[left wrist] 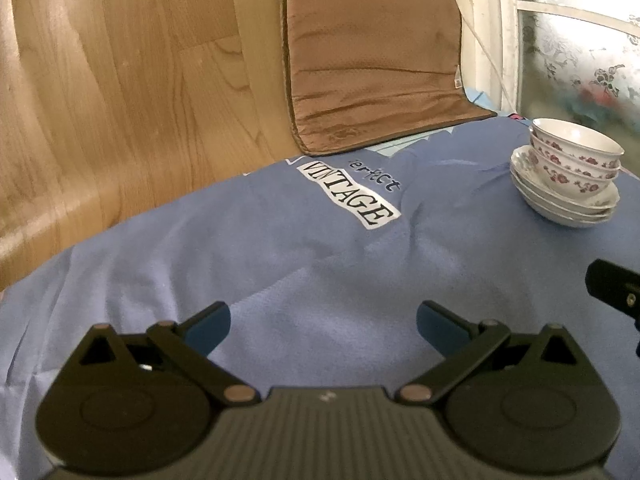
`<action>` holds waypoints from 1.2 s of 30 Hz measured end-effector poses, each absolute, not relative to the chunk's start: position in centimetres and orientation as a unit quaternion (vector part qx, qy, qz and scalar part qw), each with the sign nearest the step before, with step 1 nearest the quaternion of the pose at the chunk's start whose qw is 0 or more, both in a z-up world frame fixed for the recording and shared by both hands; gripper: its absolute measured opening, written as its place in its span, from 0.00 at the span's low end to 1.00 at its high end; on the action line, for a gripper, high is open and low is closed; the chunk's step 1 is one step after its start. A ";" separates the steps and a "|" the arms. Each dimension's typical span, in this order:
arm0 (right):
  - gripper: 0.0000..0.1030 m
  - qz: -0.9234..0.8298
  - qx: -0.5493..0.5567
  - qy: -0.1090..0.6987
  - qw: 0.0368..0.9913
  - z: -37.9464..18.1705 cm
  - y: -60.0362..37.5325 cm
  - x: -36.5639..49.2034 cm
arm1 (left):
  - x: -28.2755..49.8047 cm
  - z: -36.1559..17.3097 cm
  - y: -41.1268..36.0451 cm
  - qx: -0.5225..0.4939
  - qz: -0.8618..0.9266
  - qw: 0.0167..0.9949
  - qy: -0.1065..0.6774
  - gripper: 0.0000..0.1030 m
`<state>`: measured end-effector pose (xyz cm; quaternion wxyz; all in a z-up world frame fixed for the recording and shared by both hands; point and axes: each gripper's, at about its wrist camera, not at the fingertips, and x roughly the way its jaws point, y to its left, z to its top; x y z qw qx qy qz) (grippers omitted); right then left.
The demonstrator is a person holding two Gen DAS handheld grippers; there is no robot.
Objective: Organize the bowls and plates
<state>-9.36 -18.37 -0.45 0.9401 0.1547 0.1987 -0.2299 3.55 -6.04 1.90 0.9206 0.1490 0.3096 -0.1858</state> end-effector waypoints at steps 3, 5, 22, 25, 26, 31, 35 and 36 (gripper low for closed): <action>1.00 -0.230 0.156 0.199 0.940 -0.5 -18.3 -9.3 | 3.6 1.9 -6.0 0.149 -0.186 0.920 0.310 1.00; 1.00 -0.230 0.157 0.199 0.940 -0.5 -18.3 -9.3 | 3.6 1.9 -6.1 0.149 -0.187 0.920 0.310 1.00; 1.00 -0.231 0.165 0.206 0.937 -0.6 -18.2 -9.3 | 3.4 1.9 -6.2 0.153 -0.202 0.917 0.308 1.00; 1.00 -0.231 0.166 0.206 0.936 -0.7 -18.2 -9.3 | 3.2 1.8 -6.2 0.154 -0.204 0.917 0.306 1.00; 1.00 -0.231 0.166 0.206 0.936 -0.7 -18.2 -9.3 | 3.2 1.8 -6.3 0.154 -0.204 0.917 0.306 1.00; 1.00 -0.231 0.166 0.206 0.936 -0.7 -18.2 -9.3 | 3.2 1.9 -6.2 0.155 -0.206 0.916 0.307 1.00; 1.00 -0.231 0.166 0.206 0.936 -0.7 -18.2 -9.3 | 3.2 1.9 -6.2 0.157 -0.208 0.916 0.305 1.00; 1.00 -0.231 0.166 0.206 0.936 -0.7 -18.2 -9.3 | 3.2 1.9 -6.3 0.157 -0.208 0.916 0.306 1.00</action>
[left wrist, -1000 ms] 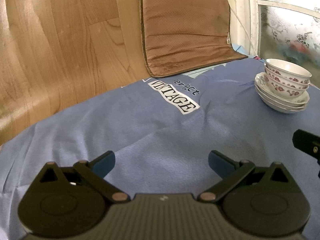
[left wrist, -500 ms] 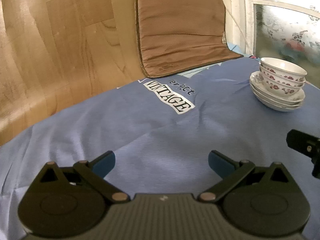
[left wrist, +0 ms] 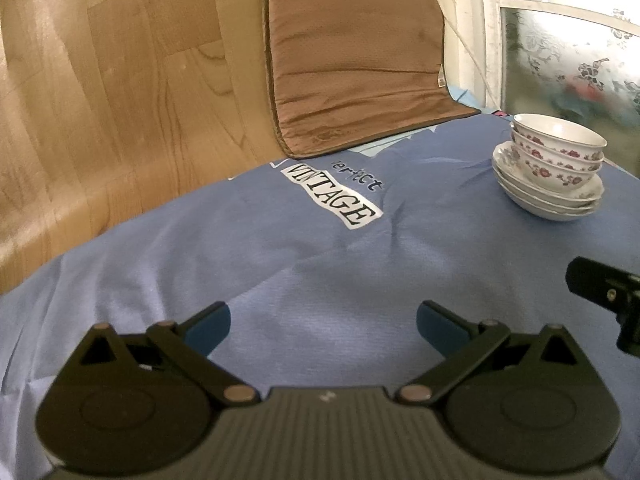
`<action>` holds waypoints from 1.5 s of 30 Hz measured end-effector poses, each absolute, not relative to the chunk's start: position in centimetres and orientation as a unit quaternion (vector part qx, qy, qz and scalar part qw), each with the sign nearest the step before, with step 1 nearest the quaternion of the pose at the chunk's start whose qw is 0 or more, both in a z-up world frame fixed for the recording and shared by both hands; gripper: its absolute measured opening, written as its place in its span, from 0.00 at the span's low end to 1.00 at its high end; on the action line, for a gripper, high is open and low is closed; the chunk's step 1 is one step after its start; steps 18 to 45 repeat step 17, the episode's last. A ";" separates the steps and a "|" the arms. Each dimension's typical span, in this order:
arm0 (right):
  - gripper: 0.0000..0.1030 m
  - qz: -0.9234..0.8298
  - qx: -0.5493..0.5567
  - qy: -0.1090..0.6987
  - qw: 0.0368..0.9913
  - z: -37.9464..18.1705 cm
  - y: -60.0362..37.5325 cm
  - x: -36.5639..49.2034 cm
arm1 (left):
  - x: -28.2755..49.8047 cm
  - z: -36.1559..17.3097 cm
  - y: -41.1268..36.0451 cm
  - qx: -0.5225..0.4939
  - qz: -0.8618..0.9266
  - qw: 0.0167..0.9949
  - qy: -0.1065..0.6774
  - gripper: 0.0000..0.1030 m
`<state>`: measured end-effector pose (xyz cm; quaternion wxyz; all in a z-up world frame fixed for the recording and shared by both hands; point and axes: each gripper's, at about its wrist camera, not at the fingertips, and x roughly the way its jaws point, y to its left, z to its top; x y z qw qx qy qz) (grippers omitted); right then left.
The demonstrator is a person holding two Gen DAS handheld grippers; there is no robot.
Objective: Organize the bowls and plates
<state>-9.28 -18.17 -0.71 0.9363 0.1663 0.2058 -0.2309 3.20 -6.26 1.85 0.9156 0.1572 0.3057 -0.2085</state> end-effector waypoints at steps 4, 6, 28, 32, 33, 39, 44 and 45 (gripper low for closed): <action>1.00 -0.231 0.167 0.206 0.936 -0.7 -18.2 -9.3 | 3.2 1.8 -6.3 0.158 -0.209 0.915 0.307 1.00; 1.00 -0.231 0.167 0.206 0.936 -0.7 -18.1 -9.3 | 3.2 1.8 -6.3 0.159 -0.210 0.915 0.307 1.00; 1.00 -0.231 0.166 0.206 0.936 -0.8 -18.2 -9.3 | 3.1 2.1 -5.9 0.144 -0.230 0.916 0.296 1.00; 1.00 -0.231 0.166 0.206 0.936 -0.8 -18.2 -9.3 | 3.1 2.1 -5.9 0.144 -0.230 0.916 0.296 1.00; 1.00 -0.231 0.166 0.206 0.936 -0.8 -18.2 -9.3 | 3.1 2.1 -5.9 0.144 -0.230 0.916 0.296 1.00; 1.00 -0.231 0.166 0.206 0.936 -0.8 -18.2 -9.3 | 3.1 2.1 -5.9 0.144 -0.230 0.916 0.296 1.00; 1.00 -0.231 0.166 0.206 0.936 -0.8 -18.2 -9.3 | 3.1 2.1 -5.9 0.144 -0.230 0.916 0.296 1.00; 1.00 -0.231 0.166 0.206 0.936 -0.8 -18.2 -9.3 | 3.1 2.1 -5.9 0.144 -0.230 0.916 0.296 1.00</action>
